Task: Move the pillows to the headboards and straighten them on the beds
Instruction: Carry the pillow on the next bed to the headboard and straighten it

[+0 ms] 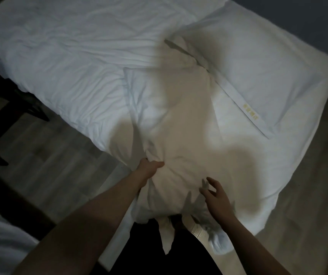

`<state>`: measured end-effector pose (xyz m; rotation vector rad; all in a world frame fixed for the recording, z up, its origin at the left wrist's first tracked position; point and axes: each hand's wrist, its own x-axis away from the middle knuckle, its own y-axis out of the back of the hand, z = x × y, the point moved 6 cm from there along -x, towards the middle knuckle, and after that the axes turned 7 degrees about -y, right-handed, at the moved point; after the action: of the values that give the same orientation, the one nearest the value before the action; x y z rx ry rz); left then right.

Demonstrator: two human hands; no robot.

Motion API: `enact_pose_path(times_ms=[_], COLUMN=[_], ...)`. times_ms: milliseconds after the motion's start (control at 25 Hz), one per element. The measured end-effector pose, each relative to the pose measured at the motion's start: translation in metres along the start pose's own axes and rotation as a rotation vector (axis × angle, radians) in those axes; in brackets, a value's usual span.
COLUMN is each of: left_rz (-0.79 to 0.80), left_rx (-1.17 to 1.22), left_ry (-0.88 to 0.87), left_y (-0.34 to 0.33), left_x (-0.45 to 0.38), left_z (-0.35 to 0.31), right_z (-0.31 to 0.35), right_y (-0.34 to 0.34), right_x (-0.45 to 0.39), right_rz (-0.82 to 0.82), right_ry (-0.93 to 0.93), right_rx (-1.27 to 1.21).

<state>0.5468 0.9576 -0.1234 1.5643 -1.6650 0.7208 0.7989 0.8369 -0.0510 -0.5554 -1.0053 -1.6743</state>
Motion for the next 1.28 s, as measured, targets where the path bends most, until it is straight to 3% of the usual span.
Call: enact_pose_path(times_ms=[280, 400, 560, 680, 800, 880, 1000, 1160, 1280], left_rz=[0.003, 0.141, 0.269, 0.345, 0.349, 0.349, 0.265, -0.026, -0.123], left_rx=[-0.581, -0.823, -0.964, -1.064, -1.128, -1.123, -1.054, -0.927, -1.042], left_ry=[-0.521, -0.668, -0.860, -0.925, -0.917, -0.868, -0.760, -0.612, -0.545], left_y=[-0.057, -0.070, -0.074, -0.080, -0.082, -0.072, -0.041, 0.027, 0.071], left_x=[0.114, 0.167, 0.225, 0.243, 0.243, 0.232, 0.215, 0.209, 0.219], left_z=[-0.129, -0.158, -0.162, -0.150, -0.134, -0.116, -0.082, -0.052, -0.045], right_z=[0.086, 0.142, 0.223, 0.259, 0.245, 0.219, 0.183, 0.155, 0.169], right_y=[0.058, 0.091, 0.106, 0.081, 0.051, 0.048, 0.053, 0.039, 0.031], right_x=[0.027, 0.039, 0.060, 0.063, 0.039, 0.022, 0.010, 0.020, 0.044], right_rz=[-0.011, -0.061, -0.110, -0.022, 0.089, 0.058, -0.010, 0.076, 0.109], right_ry=[0.377, 0.605, 1.015, 1.153, 0.934, 0.871, 0.919, 1.015, 1.078], right_rx=[0.116, 0.187, 0.534, 0.883, 1.299, 1.424, 1.335, 1.153, 0.936])
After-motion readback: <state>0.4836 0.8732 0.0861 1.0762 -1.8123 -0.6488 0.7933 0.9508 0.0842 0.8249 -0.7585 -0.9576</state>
